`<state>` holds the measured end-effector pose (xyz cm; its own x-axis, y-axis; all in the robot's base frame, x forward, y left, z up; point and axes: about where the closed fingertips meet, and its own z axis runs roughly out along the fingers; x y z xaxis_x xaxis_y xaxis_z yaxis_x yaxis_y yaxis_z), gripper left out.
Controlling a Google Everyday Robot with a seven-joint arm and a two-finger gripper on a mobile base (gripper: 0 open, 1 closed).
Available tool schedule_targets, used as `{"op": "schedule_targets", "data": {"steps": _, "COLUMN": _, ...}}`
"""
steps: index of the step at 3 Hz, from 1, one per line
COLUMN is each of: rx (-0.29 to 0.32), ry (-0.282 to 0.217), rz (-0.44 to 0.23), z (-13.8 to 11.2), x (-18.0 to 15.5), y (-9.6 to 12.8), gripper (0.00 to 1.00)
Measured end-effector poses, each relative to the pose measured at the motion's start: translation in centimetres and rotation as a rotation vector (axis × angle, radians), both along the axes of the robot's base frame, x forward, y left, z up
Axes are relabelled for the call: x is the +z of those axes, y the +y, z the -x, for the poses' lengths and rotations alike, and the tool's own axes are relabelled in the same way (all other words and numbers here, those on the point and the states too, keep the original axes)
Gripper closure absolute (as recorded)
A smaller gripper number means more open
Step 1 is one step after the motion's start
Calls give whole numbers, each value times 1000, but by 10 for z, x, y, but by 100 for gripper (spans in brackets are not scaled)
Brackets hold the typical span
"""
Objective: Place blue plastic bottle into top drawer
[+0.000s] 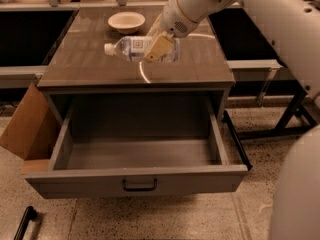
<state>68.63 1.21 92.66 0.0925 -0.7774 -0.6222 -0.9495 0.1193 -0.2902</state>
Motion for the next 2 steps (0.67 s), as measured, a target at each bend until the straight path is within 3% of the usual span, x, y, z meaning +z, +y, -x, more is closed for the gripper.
{"op": "schedule_targets", "data": {"steps": 1, "rx": 12, "ry": 30, "rz": 20, "z": 7, "x": -18, "y": 3, "gripper": 100}}
{"op": "schedule_targets", "data": {"steps": 2, "rx": 12, "ry": 27, "rz": 18, "z": 7, "x": -17, "y": 3, "gripper": 100}}
